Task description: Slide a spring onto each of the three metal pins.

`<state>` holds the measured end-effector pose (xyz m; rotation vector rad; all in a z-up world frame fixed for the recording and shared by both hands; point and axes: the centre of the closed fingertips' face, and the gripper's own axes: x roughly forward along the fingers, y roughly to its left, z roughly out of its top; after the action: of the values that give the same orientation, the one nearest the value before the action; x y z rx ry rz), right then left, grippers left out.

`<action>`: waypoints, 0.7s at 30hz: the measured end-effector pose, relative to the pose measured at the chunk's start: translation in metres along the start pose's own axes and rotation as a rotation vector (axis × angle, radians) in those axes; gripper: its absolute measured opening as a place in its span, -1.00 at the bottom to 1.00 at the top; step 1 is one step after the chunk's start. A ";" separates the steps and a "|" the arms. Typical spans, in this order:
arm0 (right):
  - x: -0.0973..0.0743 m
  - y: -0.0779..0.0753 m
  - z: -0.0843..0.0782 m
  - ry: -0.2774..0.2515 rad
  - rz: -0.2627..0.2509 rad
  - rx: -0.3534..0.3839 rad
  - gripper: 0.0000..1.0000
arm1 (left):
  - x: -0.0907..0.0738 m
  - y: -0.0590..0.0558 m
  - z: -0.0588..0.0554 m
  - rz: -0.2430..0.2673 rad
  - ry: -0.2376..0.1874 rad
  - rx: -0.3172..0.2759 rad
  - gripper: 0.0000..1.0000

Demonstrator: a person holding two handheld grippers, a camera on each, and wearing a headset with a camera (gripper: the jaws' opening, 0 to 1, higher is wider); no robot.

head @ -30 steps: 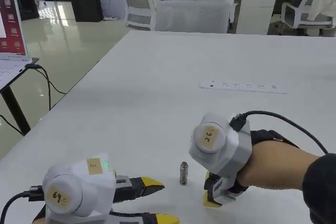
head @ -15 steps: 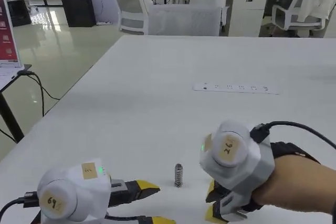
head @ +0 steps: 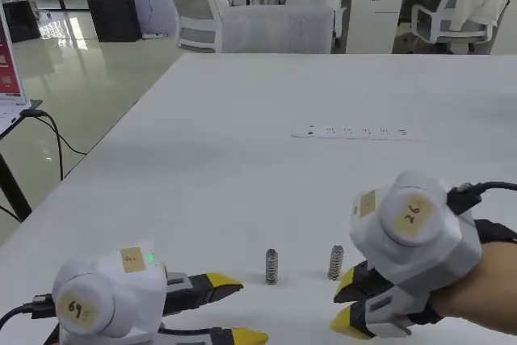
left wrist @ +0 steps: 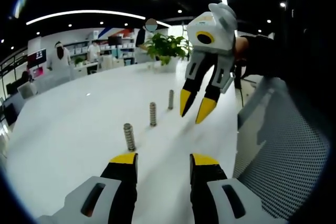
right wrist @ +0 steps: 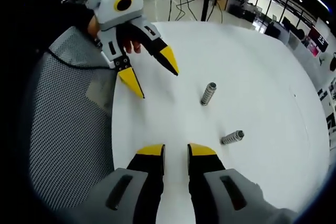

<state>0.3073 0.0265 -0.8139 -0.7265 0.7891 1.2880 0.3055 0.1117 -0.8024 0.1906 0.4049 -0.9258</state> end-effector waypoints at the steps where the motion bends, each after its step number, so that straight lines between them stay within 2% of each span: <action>1: -0.001 -0.001 -0.003 -0.002 -0.005 0.008 -0.71 | 0.000 0.000 0.000 0.000 0.000 -0.001 -0.34; 6: -0.011 -0.007 -0.019 -0.017 -0.036 0.067 -0.71 | 0.000 -0.001 -0.001 -0.004 0.002 -0.001 -0.33; 21: -0.050 -0.033 -0.052 -0.123 -0.157 0.228 -0.70 | 0.000 0.000 -0.001 0.002 0.000 -0.013 -0.29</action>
<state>0.3300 -0.0487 -0.7995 -0.5105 0.7496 1.0701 0.3057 0.1120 -0.8031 0.1794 0.4102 -0.9213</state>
